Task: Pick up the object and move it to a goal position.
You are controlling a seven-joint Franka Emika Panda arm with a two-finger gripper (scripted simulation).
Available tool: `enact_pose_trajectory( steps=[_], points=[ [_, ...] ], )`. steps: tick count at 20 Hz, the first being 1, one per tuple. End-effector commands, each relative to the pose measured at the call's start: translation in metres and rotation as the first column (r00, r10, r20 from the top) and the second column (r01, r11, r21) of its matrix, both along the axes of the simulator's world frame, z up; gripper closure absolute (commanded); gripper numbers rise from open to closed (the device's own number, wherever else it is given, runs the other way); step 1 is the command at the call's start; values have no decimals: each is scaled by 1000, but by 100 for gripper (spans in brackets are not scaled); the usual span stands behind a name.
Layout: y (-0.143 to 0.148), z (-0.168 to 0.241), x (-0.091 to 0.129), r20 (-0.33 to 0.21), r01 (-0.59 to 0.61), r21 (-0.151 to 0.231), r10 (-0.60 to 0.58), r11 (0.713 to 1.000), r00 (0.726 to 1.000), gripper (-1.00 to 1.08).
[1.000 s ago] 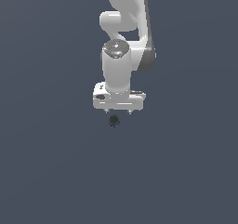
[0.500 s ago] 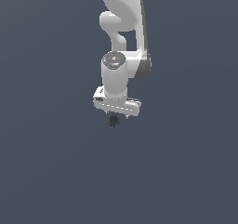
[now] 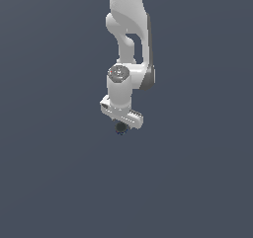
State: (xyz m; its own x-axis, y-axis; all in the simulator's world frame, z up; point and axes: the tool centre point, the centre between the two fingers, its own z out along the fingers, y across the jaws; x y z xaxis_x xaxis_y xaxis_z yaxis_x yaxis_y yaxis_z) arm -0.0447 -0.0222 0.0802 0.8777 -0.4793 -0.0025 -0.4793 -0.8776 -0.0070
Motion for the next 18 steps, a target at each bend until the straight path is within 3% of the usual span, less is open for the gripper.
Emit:
enact_pose_trajectory(
  steps=[1, 18],
  points=[
    [-2, -7, -4, 0, 42, -3, -42, 999, 999, -92],
    [-6, -37, -10, -2, 92, -7, -92, 996, 996, -92]
  ],
)
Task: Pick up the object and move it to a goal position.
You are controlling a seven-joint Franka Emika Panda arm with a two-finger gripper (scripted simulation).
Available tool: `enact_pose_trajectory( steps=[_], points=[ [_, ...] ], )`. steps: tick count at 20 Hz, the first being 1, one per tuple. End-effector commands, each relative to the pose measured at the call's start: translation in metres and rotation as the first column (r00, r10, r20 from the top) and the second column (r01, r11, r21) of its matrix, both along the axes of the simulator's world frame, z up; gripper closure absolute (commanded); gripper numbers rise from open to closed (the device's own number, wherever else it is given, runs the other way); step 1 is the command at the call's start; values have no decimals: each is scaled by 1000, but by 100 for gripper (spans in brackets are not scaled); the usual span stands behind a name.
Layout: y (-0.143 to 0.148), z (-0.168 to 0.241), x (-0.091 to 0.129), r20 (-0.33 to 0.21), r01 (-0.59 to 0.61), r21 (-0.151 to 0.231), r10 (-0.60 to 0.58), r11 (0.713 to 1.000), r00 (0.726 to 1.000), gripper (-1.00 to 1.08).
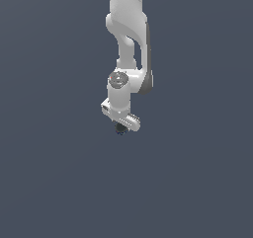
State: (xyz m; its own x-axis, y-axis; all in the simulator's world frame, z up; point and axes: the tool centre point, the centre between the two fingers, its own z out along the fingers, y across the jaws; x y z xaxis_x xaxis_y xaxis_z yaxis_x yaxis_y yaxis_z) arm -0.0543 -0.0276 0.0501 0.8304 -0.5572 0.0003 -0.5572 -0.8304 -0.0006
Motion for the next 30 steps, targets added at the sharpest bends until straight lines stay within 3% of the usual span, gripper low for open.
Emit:
enact_pose_trajectory(
  steps=[1, 10, 11, 23, 30],
  points=[
    [0, -12, -1, -1, 2, 0, -2, 1000, 1000, -92],
    [0, -36, 0, -1, 4, 0, -4, 1000, 1000, -92],
    [0, -36, 0, -1, 4, 0, -4, 1000, 1000, 108],
    [0, -34, 0, 0, 3, 1, -3, 1000, 1000, 108],
    [-15, -11, 5, 0, 3, 0, -3, 1000, 1000, 108]
  ],
)
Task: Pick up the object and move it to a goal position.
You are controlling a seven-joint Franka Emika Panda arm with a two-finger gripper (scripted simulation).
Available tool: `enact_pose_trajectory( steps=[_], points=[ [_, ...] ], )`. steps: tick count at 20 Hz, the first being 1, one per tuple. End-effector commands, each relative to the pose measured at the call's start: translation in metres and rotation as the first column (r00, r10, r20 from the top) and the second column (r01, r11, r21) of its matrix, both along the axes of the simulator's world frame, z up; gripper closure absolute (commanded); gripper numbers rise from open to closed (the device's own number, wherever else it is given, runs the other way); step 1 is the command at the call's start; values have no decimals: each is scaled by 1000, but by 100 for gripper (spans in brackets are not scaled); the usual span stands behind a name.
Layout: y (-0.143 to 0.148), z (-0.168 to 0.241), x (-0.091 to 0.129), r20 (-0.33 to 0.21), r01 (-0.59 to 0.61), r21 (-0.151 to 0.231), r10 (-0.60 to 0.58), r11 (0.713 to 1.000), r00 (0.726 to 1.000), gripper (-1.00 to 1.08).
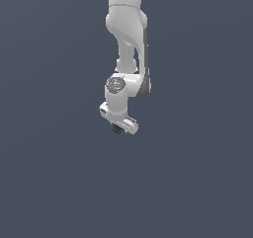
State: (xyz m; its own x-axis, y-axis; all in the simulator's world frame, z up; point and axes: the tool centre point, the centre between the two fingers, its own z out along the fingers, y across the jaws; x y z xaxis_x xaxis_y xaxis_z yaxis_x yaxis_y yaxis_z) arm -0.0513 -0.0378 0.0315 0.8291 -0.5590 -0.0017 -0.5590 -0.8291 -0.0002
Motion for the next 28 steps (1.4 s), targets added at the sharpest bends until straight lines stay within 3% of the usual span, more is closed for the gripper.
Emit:
enact_pose_trajectory(
  steps=[1, 28],
  points=[
    [-8, 13, 3, 2, 1, 0, -1, 1000, 1000, 108],
    [-158, 243, 63, 1, 1, -1, -1, 1000, 1000, 108]
  ],
)
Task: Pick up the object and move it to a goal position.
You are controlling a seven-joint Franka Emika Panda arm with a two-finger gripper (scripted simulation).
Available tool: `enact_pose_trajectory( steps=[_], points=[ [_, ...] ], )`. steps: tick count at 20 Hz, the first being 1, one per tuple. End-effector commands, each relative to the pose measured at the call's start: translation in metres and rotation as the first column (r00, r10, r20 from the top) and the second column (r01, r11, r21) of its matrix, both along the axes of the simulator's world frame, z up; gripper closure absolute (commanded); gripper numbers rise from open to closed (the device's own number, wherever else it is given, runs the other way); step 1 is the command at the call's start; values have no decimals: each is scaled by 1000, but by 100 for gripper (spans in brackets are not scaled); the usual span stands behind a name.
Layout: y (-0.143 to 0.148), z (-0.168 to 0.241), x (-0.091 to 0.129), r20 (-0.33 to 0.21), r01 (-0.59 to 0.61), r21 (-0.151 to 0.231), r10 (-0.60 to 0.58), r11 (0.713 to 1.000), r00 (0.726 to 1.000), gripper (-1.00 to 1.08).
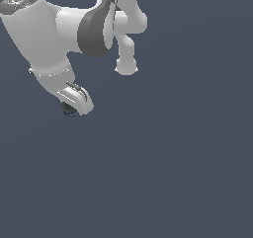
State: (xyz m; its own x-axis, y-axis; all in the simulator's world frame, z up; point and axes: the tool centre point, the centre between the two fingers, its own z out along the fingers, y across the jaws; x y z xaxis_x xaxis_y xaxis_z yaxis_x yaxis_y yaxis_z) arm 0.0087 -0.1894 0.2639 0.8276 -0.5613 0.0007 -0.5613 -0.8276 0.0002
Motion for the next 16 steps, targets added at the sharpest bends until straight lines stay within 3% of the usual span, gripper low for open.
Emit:
enact_pose_trajectory(
  steps=[1, 16],
  points=[
    [-10, 15, 5, -1, -1, 0, 1, 1000, 1000, 108],
    [-31, 48, 17, -1, -1, 0, 1, 1000, 1000, 108]
  ],
)
